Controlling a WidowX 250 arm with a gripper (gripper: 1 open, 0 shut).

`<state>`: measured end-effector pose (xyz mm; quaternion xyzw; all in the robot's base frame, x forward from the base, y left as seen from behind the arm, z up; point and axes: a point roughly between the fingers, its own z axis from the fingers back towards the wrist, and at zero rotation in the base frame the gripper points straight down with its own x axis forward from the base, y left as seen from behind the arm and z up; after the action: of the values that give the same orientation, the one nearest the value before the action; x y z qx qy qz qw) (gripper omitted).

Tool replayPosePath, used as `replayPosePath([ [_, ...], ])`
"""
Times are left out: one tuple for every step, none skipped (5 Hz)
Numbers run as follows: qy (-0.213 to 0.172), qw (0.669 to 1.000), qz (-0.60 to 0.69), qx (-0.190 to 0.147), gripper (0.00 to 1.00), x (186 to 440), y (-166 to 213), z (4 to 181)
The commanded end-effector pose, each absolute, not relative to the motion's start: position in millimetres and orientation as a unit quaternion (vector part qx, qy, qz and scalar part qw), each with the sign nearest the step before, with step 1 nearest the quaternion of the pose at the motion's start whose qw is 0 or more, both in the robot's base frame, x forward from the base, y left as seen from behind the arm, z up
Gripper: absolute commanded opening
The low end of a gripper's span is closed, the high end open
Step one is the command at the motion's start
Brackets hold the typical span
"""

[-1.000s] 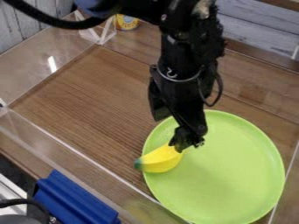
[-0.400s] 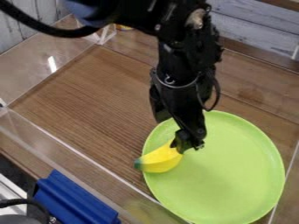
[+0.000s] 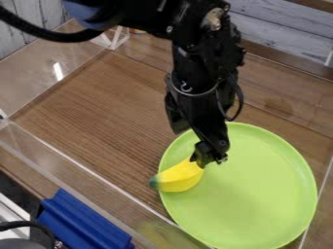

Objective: Put the banana on top of the green plate

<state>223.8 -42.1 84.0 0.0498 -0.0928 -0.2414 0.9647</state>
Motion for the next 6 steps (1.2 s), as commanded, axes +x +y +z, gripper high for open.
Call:
replayPosePath([
  [-0.111,0.965,-0.233,0.046,1.0,228,-44,84.1],
  [-0.112,0.966,-0.229,0.041,1.0,229,-48,75.3],
  [-0.111,0.967,-0.226,0.037,1.0,230,-51,65.6],
  [-0.111,0.968,-0.224,0.035,1.0,232,-53,55.2],
  [-0.111,0.968,-0.223,0.034,1.0,234,-54,45.2],
  [-0.11,0.968,-0.223,0.033,1.0,236,-54,39.3],
])
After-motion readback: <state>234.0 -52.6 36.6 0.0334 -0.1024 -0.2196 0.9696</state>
